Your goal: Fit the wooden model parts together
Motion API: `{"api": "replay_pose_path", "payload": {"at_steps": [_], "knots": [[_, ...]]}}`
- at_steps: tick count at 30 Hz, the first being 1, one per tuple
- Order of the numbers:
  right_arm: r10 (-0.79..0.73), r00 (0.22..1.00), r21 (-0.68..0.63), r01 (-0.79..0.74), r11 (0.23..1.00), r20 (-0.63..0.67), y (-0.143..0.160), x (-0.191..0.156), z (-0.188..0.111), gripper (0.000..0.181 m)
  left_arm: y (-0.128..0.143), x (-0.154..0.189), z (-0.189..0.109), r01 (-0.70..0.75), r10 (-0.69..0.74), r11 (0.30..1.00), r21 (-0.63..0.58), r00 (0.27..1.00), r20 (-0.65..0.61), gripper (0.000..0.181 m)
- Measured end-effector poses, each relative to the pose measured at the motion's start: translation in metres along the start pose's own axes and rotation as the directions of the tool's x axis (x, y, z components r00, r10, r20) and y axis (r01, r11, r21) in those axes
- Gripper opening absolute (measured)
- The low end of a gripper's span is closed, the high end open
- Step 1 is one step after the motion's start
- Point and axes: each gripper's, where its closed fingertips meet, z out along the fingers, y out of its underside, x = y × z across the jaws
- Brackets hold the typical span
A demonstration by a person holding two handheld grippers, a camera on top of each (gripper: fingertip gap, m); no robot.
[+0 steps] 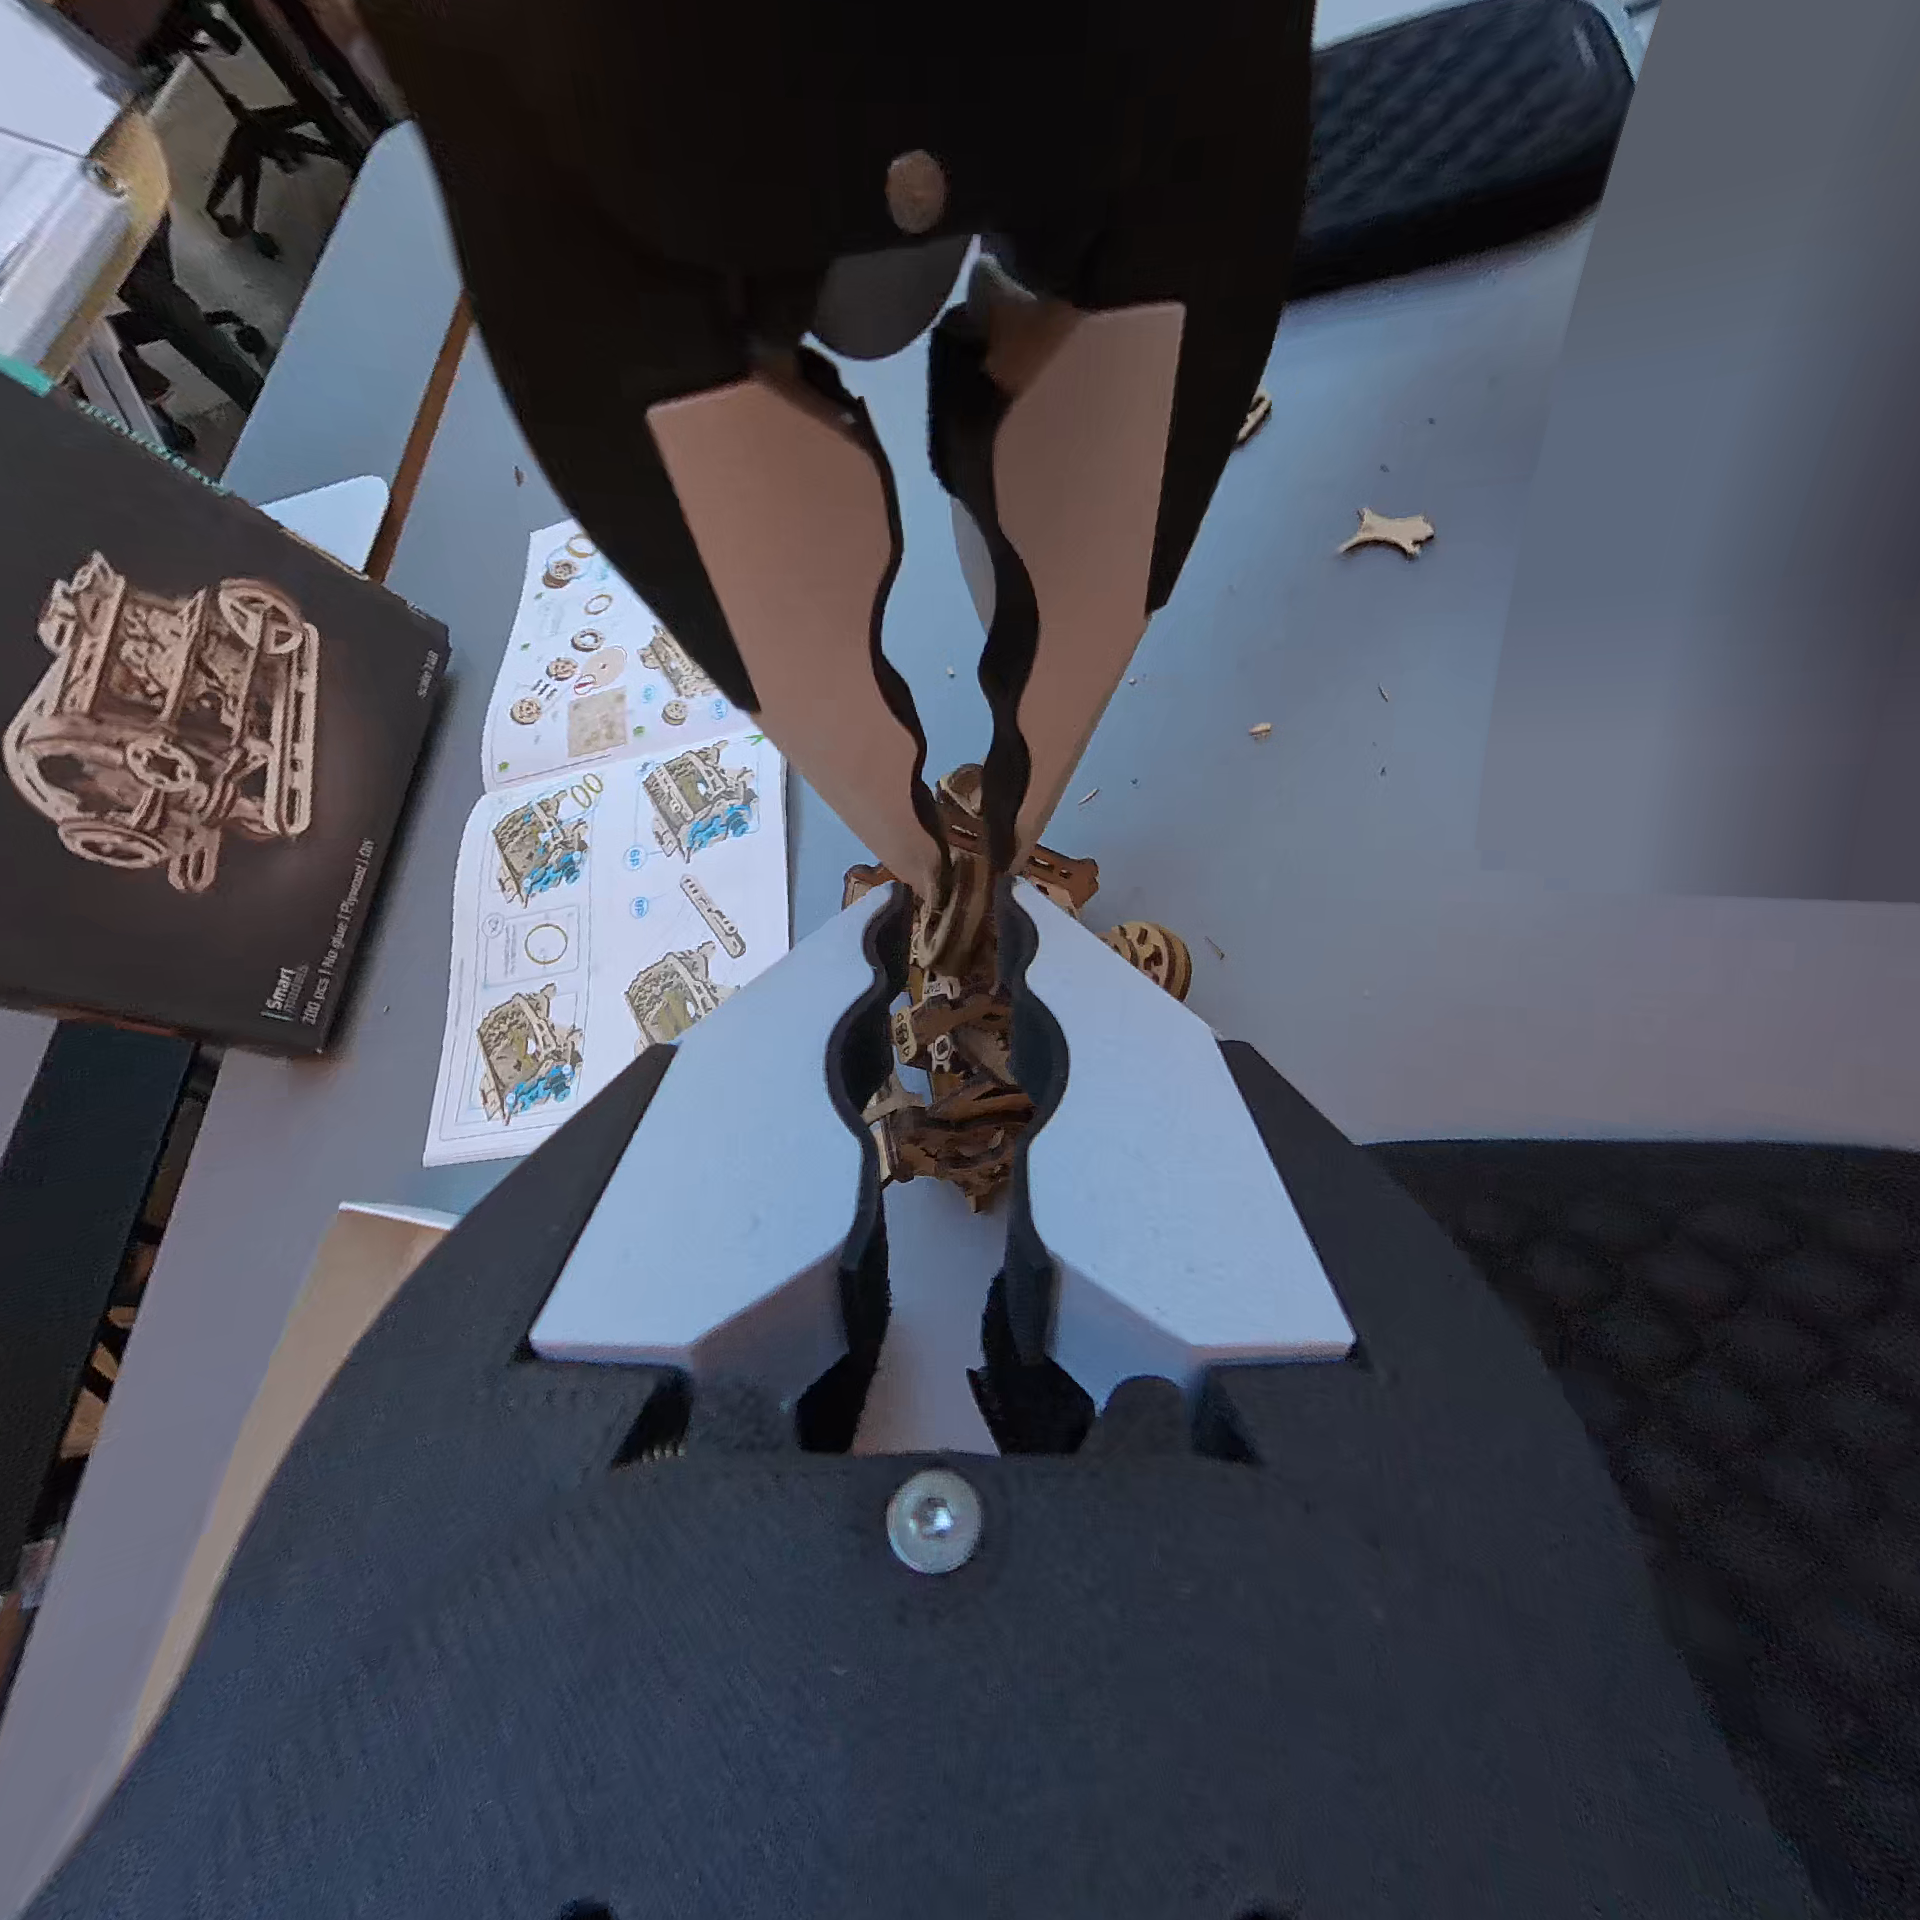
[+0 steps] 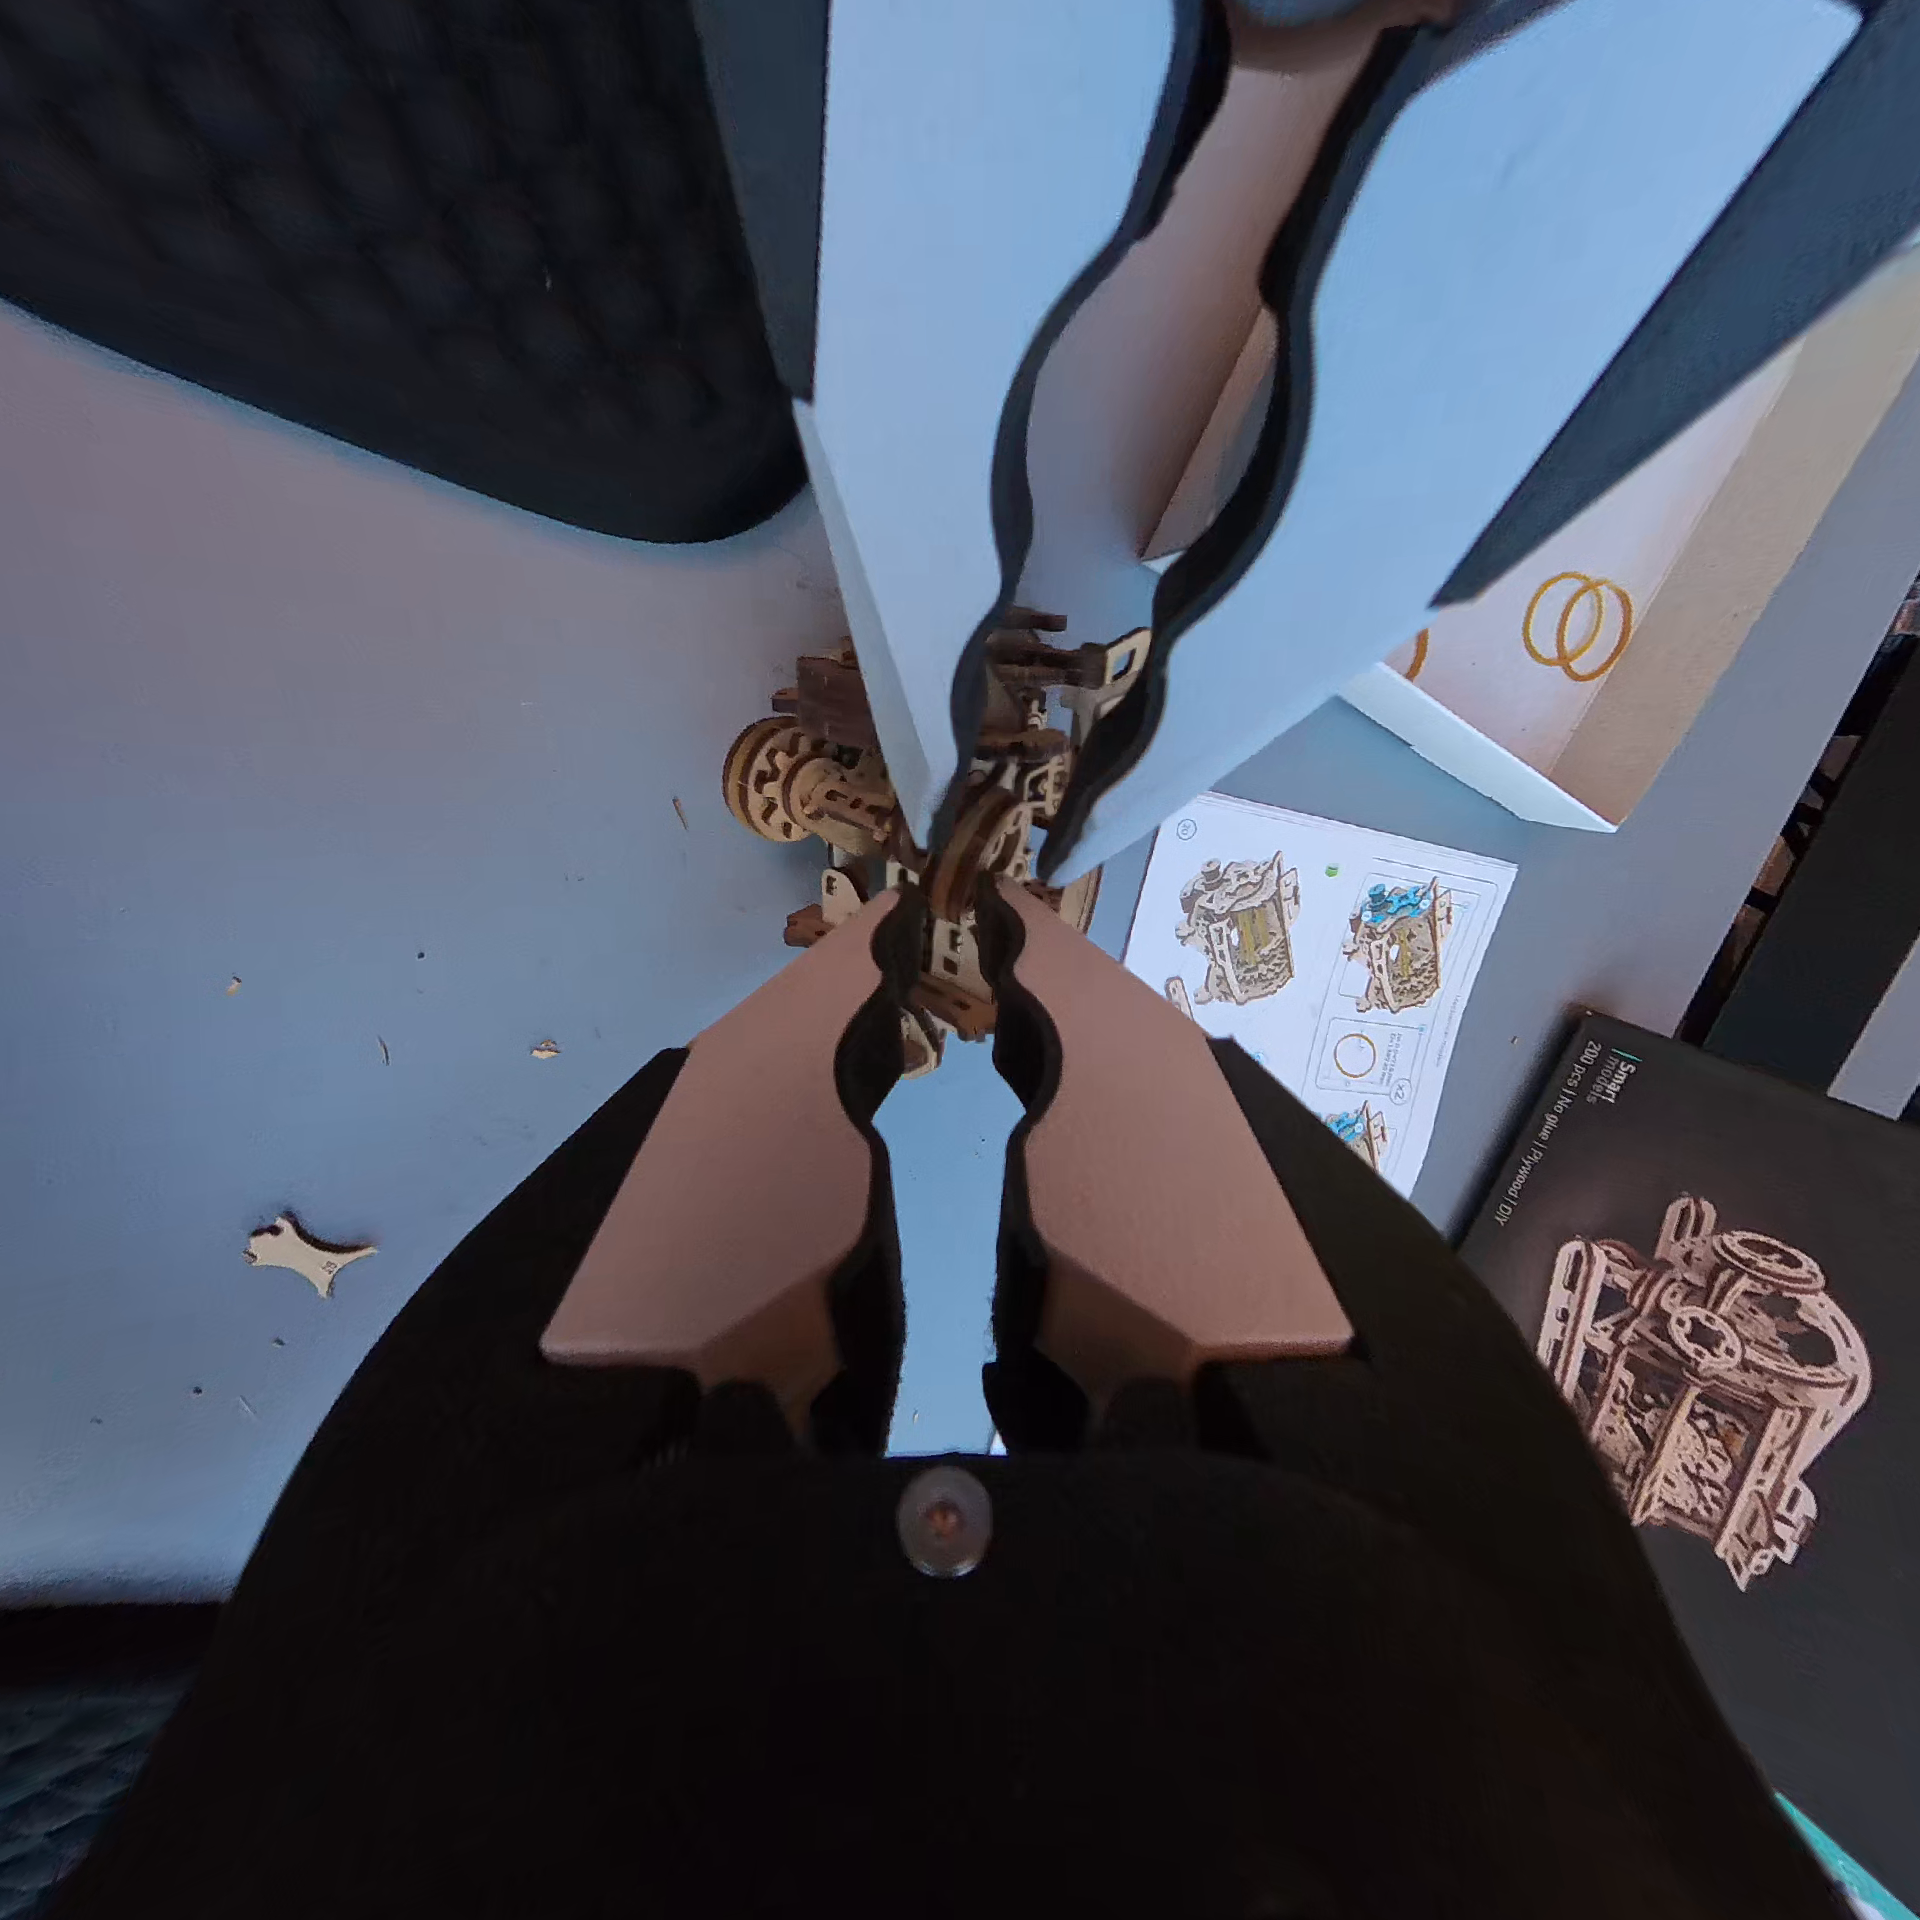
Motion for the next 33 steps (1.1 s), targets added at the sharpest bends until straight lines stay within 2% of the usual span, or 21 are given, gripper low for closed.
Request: {"api": "replay_pose_path", "payload": {"at_steps": [3, 6, 11, 20, 26, 30, 33], "knots": [[-0.018, 1.000, -0.026, 0.017, 1.000, -0.010, 0.002, 0.002, 0.000, 0.010, 0.006, 0.001, 0.005, -0.065, 0.065, 0.996, -0.062, 0.998, -0.011, 0.011], [-0.025, 1.000, -0.024, 0.025, 0.999, 0.000, 0.003, 0.001, 0.000, 0.010, 0.005, 0.003, 0.007, -0.090, 0.087, 0.993, -0.074, 0.995, -0.038, 0.005], [-0.009, 1.000, 0.003, 0.009, 1.000, 0.017, 0.002, -0.001, -0.002, 0.010, 0.010, 0.008, 0.007, -0.081, 0.074, 0.991, -0.102, 0.995, -0.069, 0.014], [0.027, 0.999, 0.027, -0.028, 0.999, 0.029, 0.001, -0.002, -0.002, 0.010, 0.011, 0.005, 0.009, -0.125, 0.125, 0.987, -0.097, 0.992, -0.003, 0.010], [0.044, 0.999, 0.067, -0.043, 0.997, -0.017, -0.002, 0.002, -0.005, 0.011, 0.010, 0.004, 0.006, -0.127, 0.129, 0.990, -0.066, 0.991, 0.031, 0.007], [0.092, 0.990, 0.154, -0.075, 0.985, -0.103, -0.004, 0.003, -0.014, 0.034, 0.014, 0.004, 0.005, -0.139, 0.142, 0.988, -0.066, 0.989, 0.047, 0.007], [0.140, 0.972, 0.305, -0.078, 0.949, -0.187, -0.015, -0.004, -0.017, 0.048, 0.013, 0.005, 0.005, -0.138, 0.141, 0.989, -0.049, 0.989, 0.047, 0.007]]}}
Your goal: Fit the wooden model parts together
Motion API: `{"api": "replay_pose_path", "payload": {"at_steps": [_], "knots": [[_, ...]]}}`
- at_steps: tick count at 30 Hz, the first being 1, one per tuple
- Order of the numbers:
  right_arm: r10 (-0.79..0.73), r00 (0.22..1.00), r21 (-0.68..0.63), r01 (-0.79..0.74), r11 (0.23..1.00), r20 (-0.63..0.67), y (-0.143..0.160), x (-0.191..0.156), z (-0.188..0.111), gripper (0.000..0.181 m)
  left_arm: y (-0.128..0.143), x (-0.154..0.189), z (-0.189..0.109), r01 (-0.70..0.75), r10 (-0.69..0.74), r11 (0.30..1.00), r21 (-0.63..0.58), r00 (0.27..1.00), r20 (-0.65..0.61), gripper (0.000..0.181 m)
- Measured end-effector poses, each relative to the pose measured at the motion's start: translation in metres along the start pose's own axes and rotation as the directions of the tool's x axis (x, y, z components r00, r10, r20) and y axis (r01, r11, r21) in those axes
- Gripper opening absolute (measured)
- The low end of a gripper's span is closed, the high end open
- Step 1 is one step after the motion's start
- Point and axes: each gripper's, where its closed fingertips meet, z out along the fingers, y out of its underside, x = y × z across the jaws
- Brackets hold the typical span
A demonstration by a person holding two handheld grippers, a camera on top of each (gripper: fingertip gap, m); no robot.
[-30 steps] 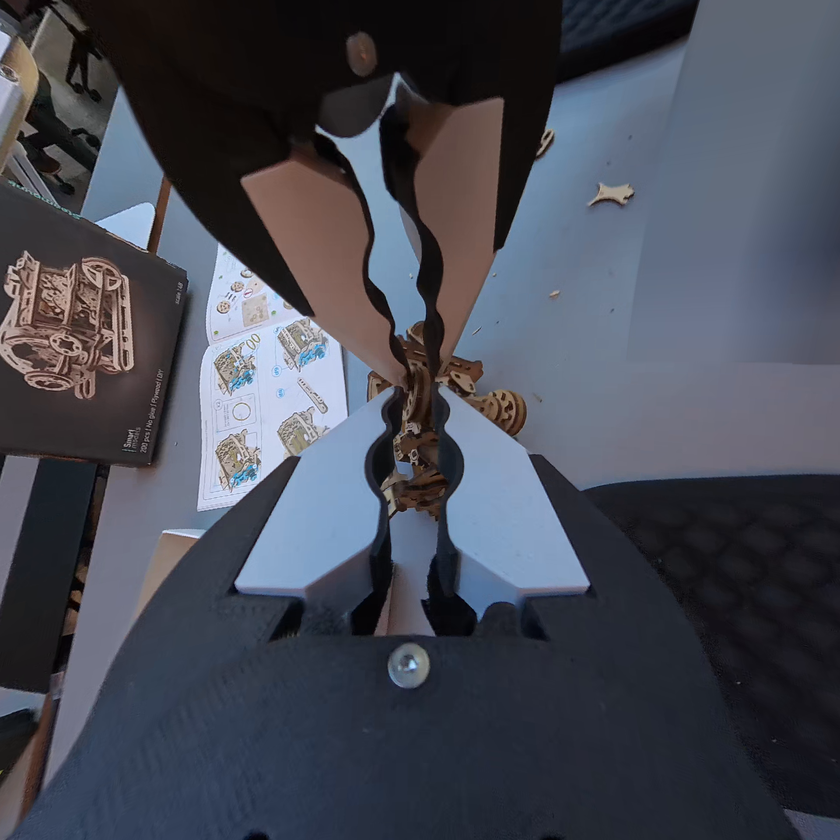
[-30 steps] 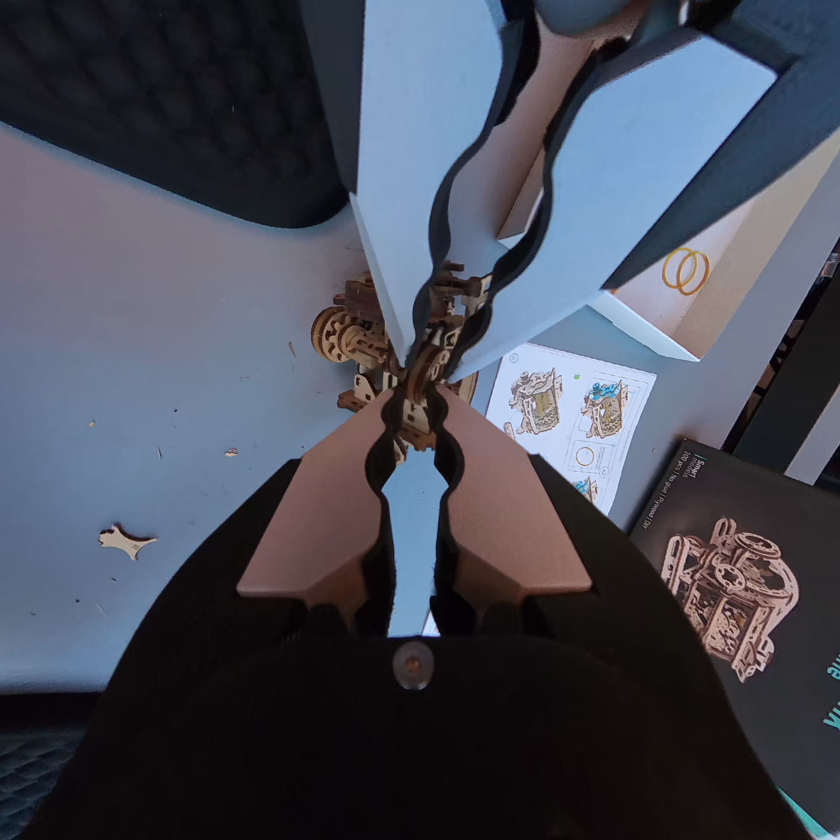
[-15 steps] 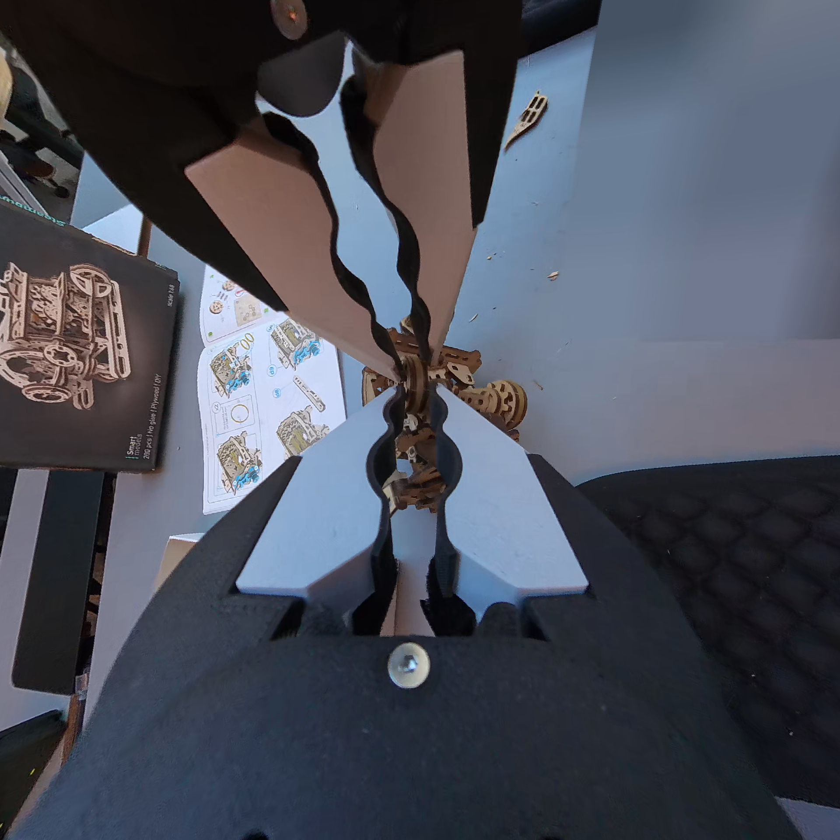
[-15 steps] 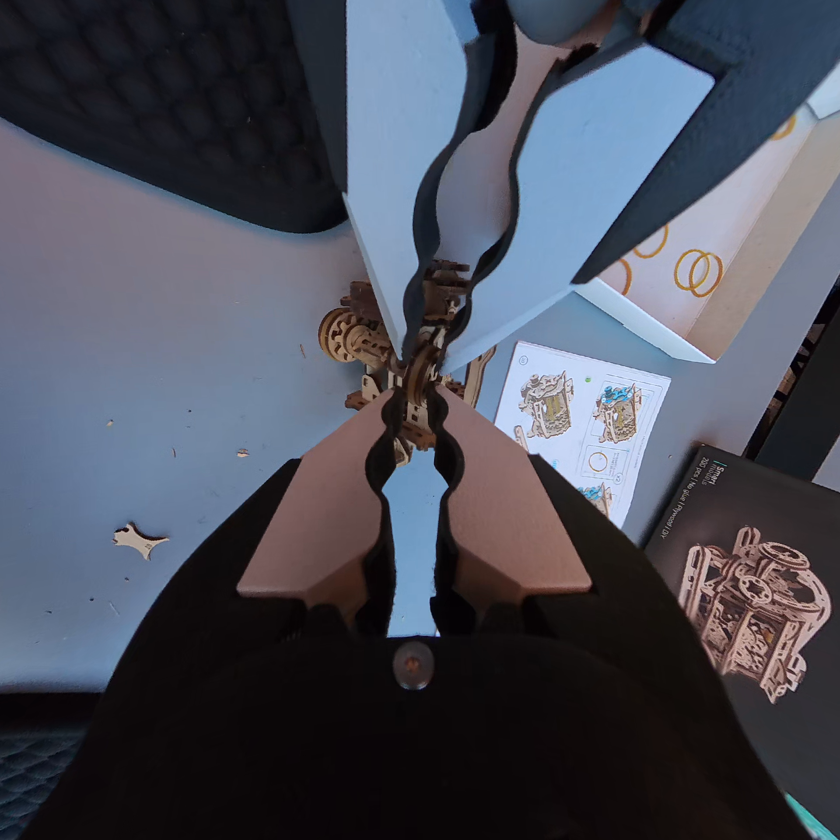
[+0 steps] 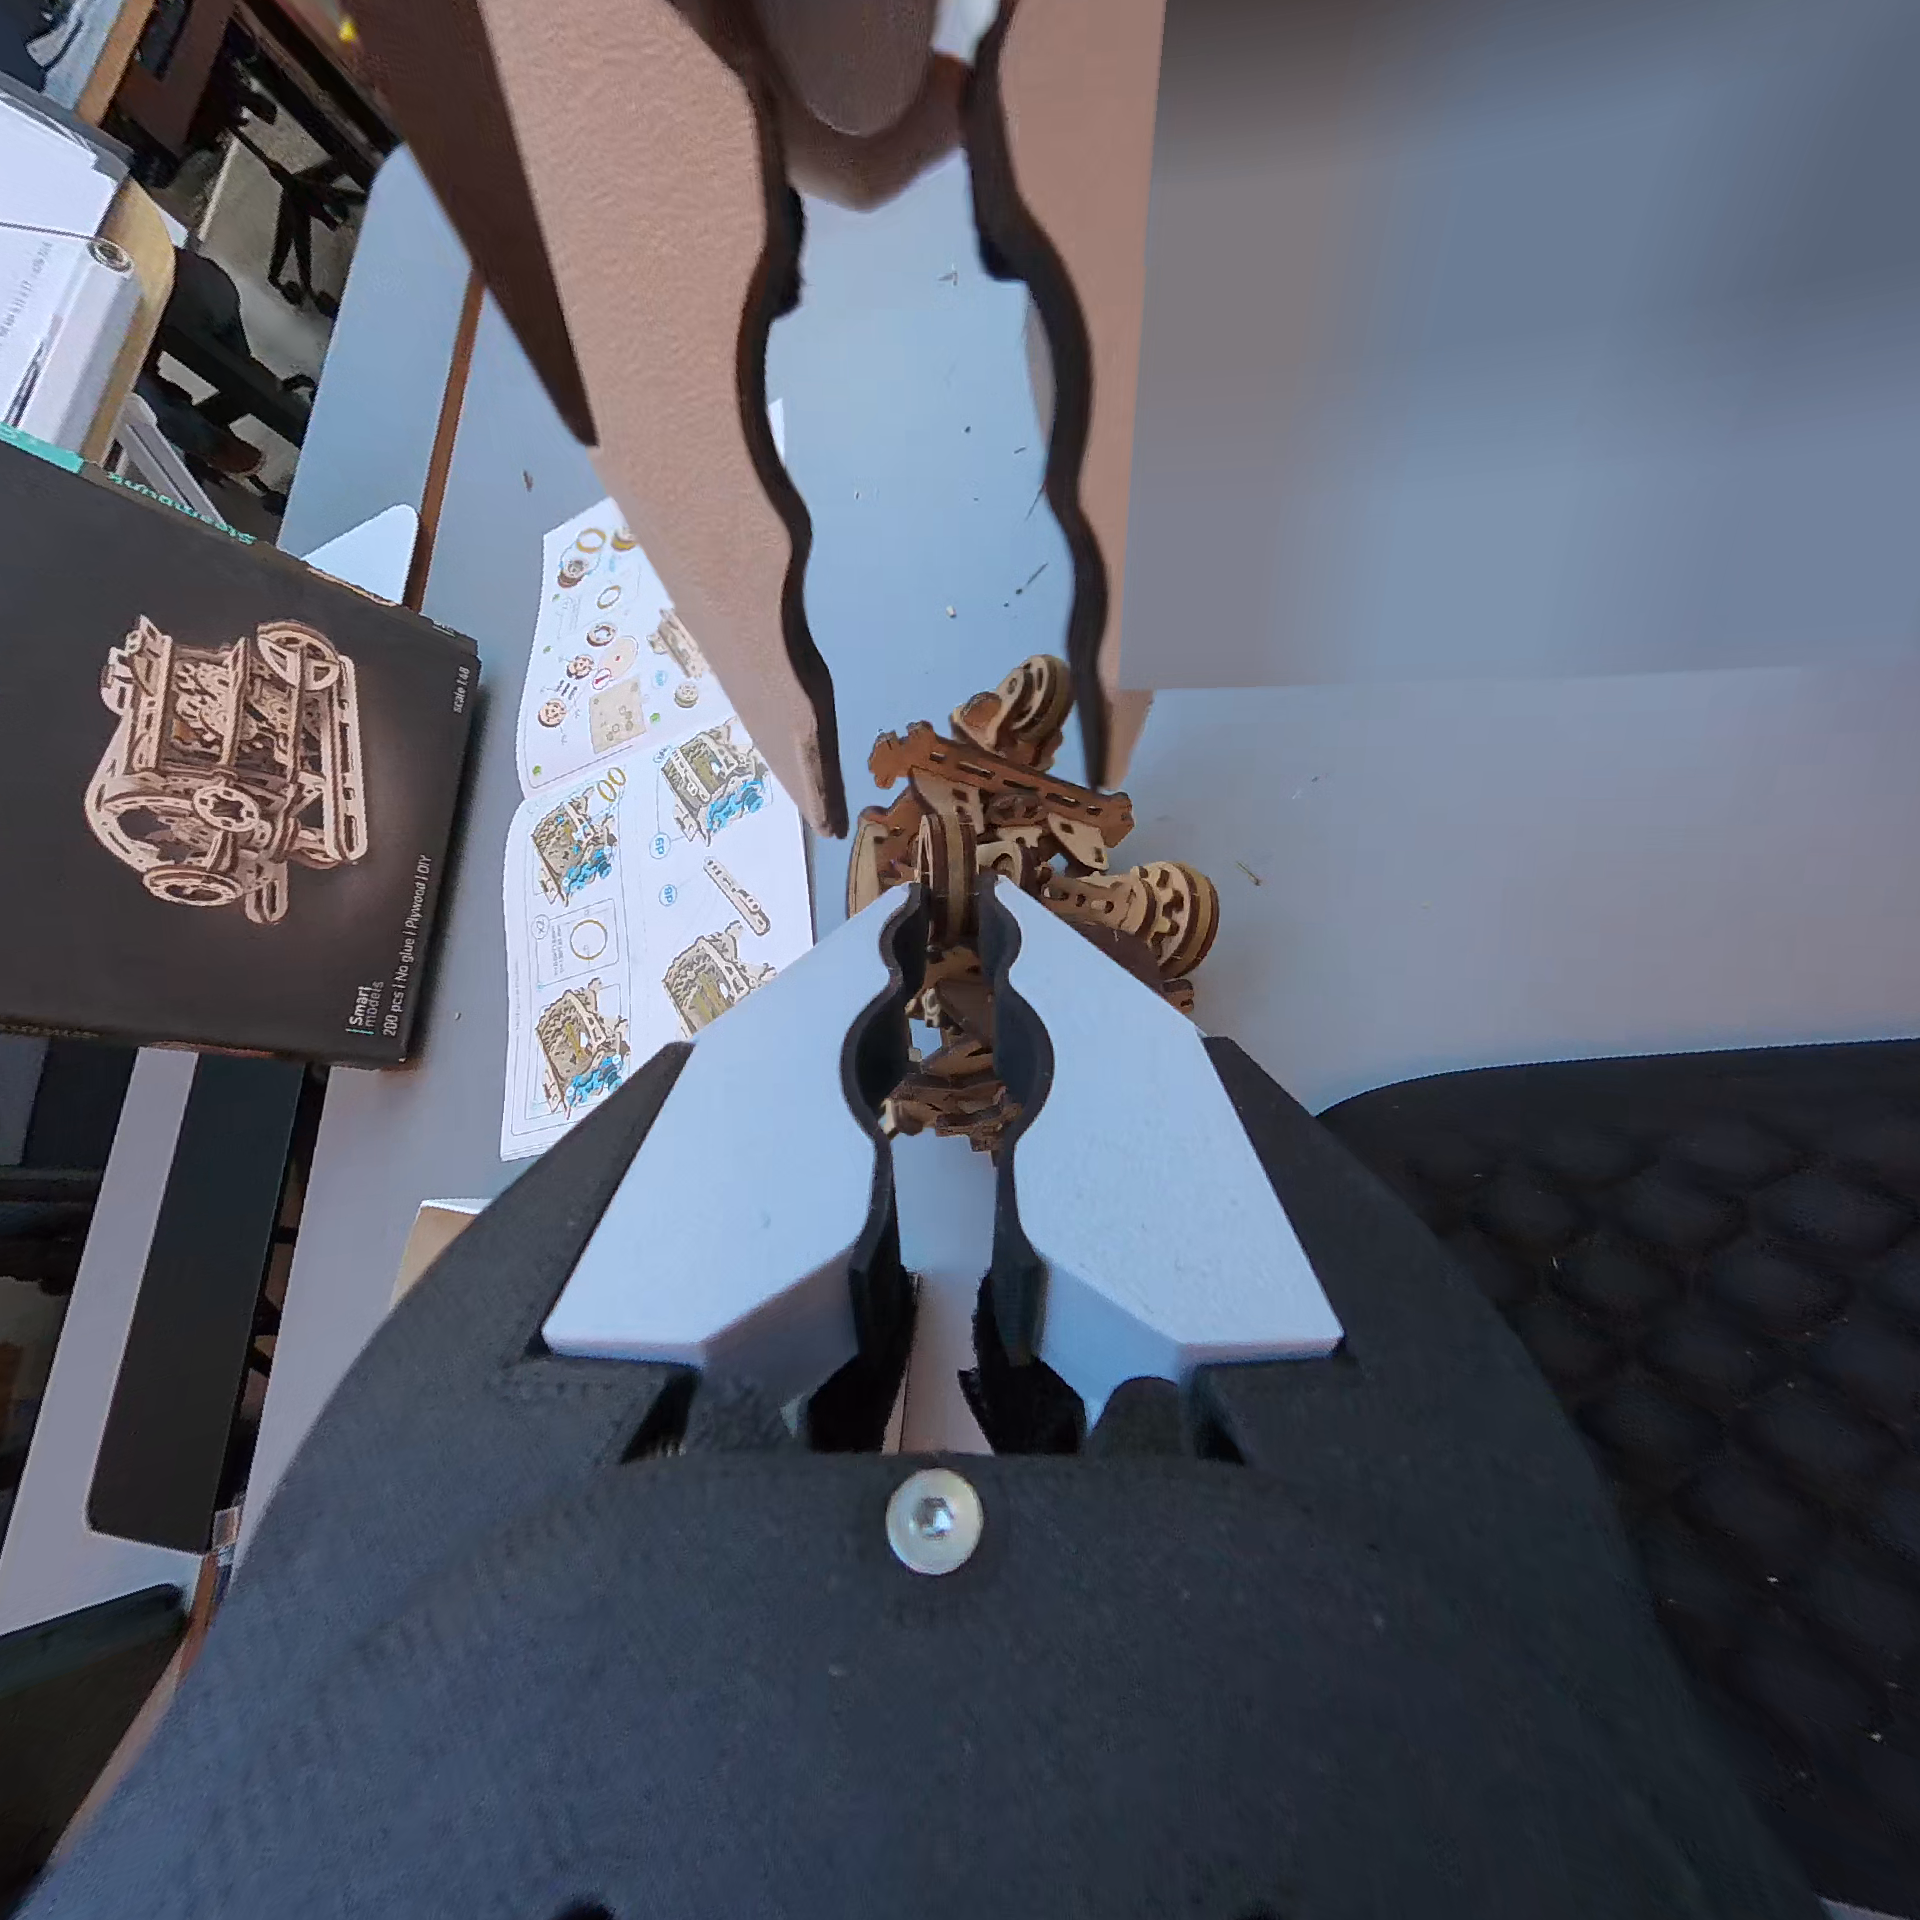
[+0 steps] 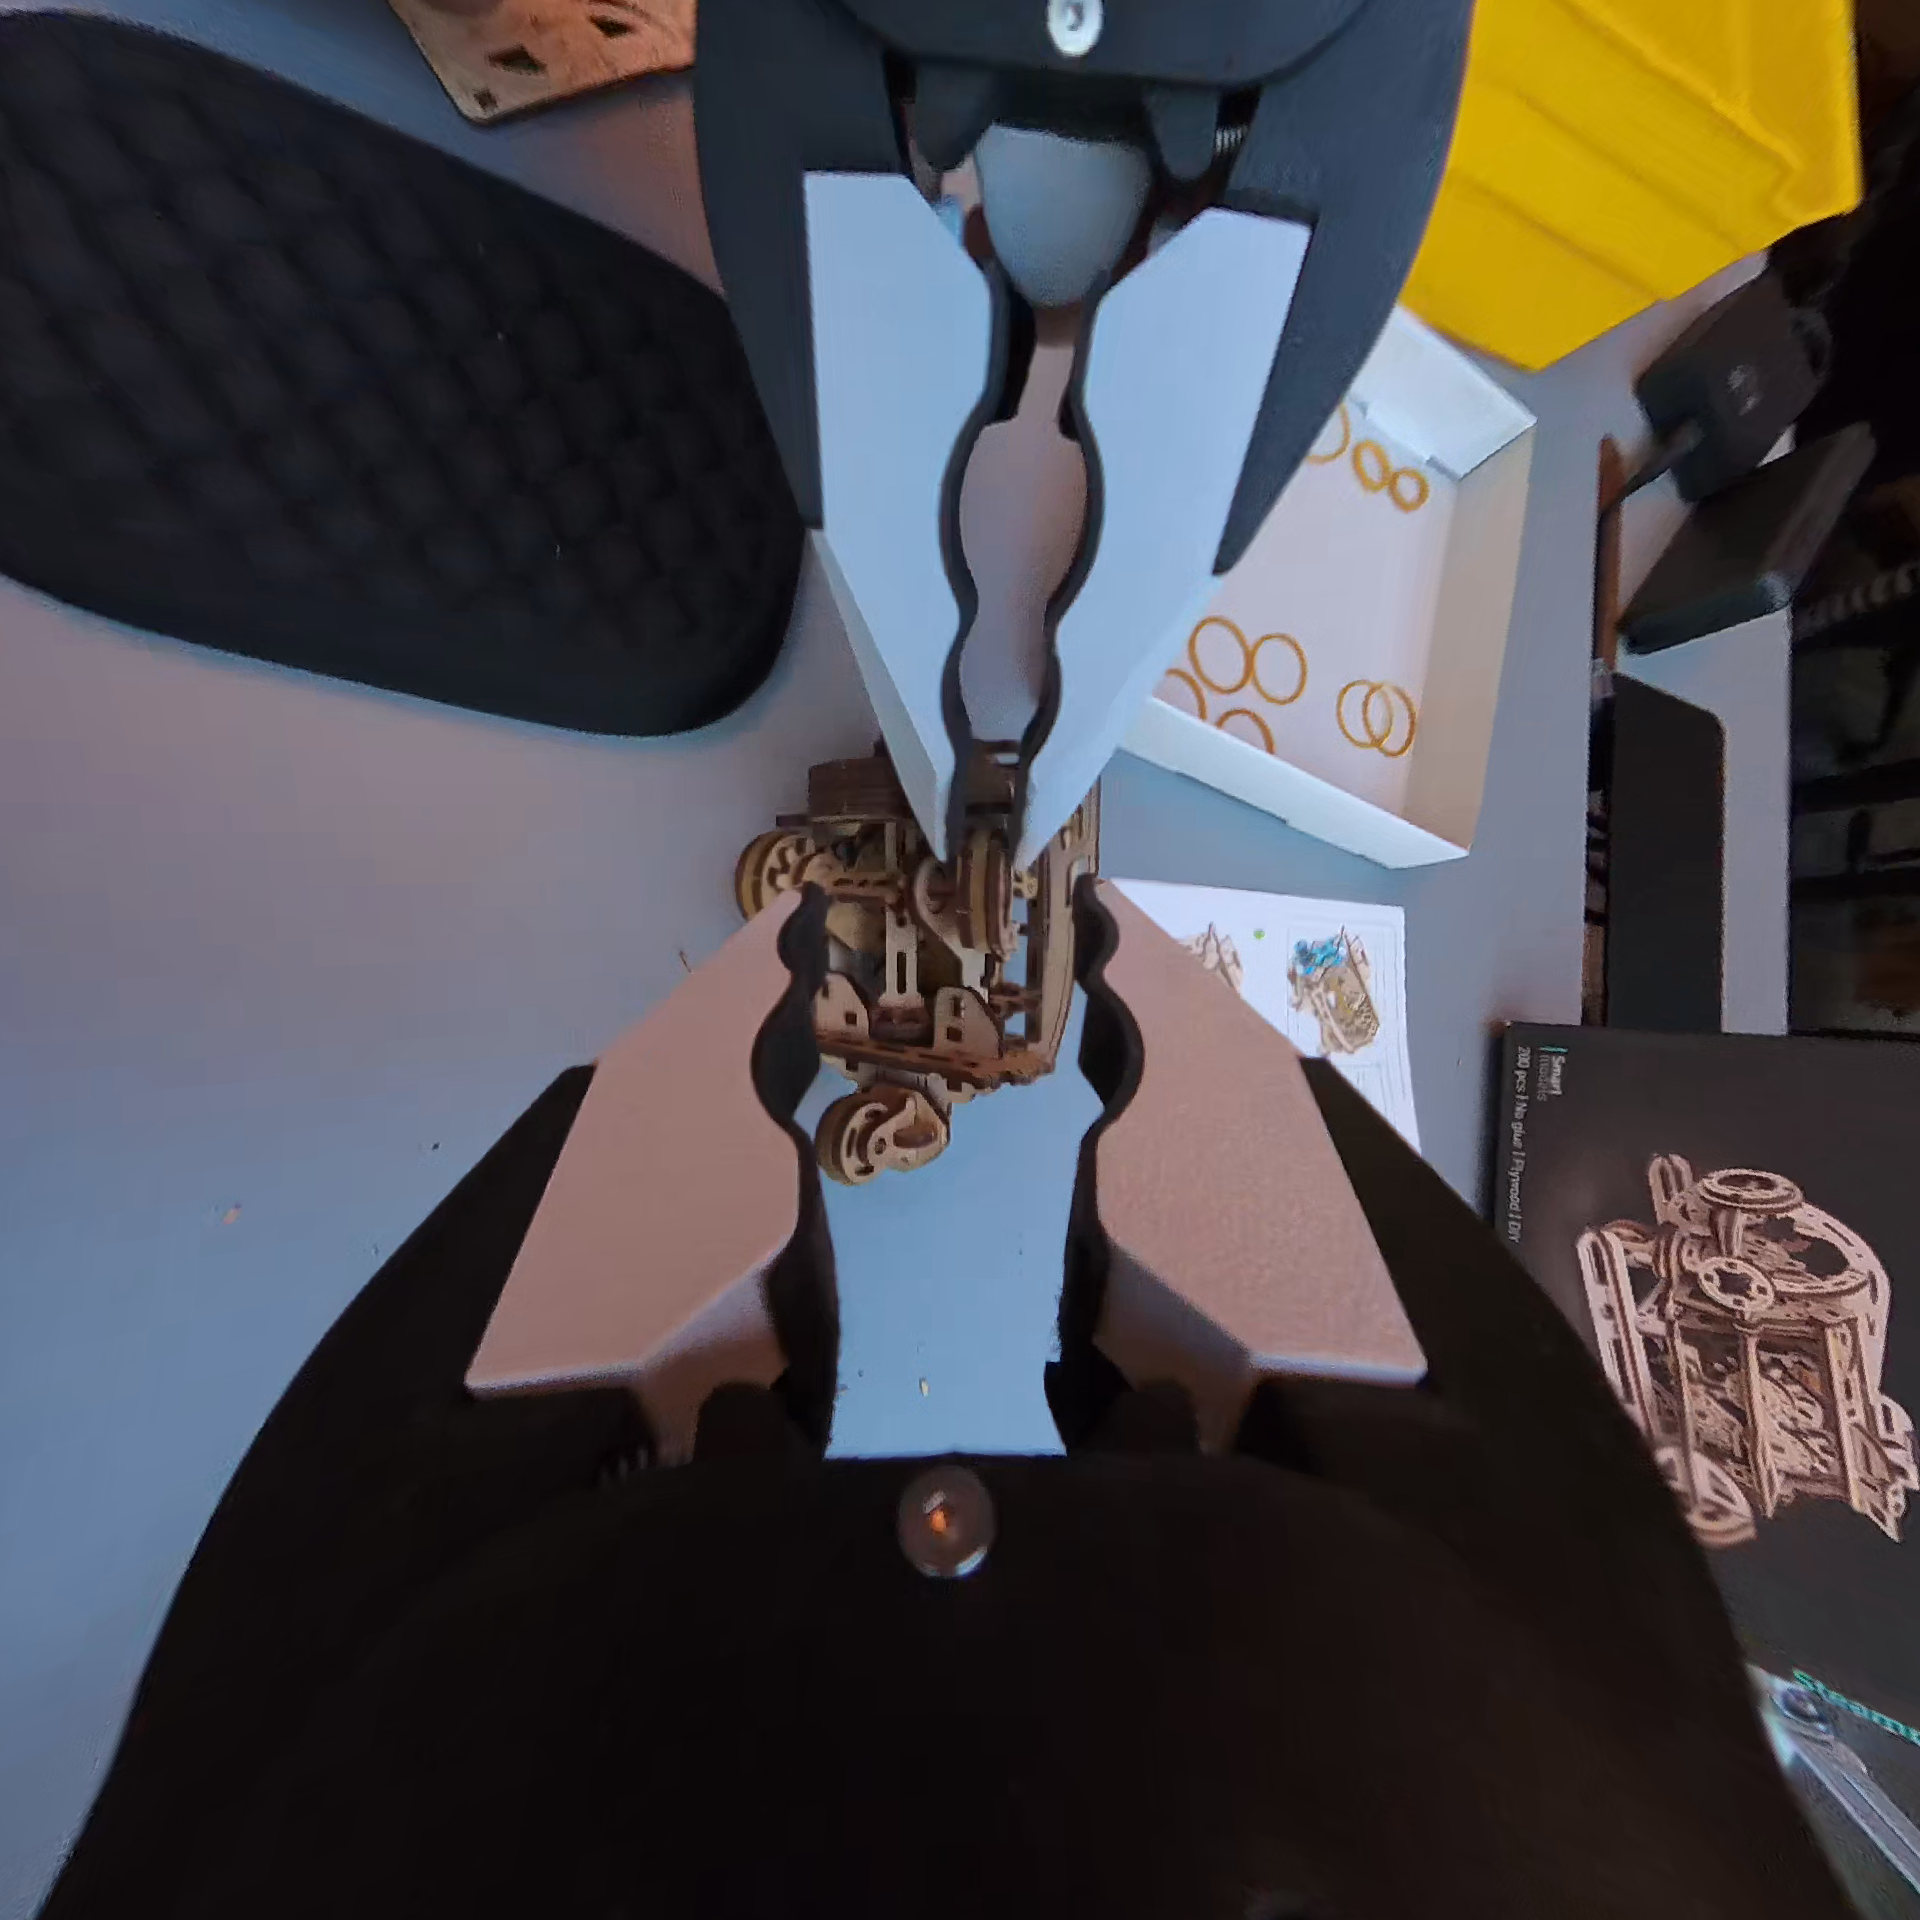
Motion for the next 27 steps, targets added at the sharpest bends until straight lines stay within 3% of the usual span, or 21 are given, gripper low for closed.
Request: {"api": "replay_pose_path", "payload": {"at_steps": [4, 10, 15, 27], "knots": [[0.004, 0.987, 0.064, 0.007, 0.998, -0.164, 0.003, -0.003, 0.005, 0.045, 0.000, 0.000, 0.000, -0.015, 0.015, 1.000, 0.004, 1.000, 0.015, 0.007], [0.099, 0.963, 0.145, -0.064, 0.987, -0.250, 0.000, -0.002, 0.011, 0.038, 0.000, 0.001, 0.001, -0.011, 0.010, 1.000, 0.030, 1.000, 0.020, 0.007], [0.043, 0.938, 0.108, -0.006, 0.994, -0.343, 0.003, 0.001, 0.016, 0.030, 0.000, 0.001, 0.000, -0.024, 0.023, 0.999, 0.033, 0.999, 0.033, 0.007], [0.040, 0.926, 0.148, 0.017, 0.989, -0.375, 0.006, 0.004, 0.016, 0.026, -0.001, -0.001, 0.000, -0.141, 0.139, 0.990, 0.008, 0.984, 0.112, 0.008]]}}
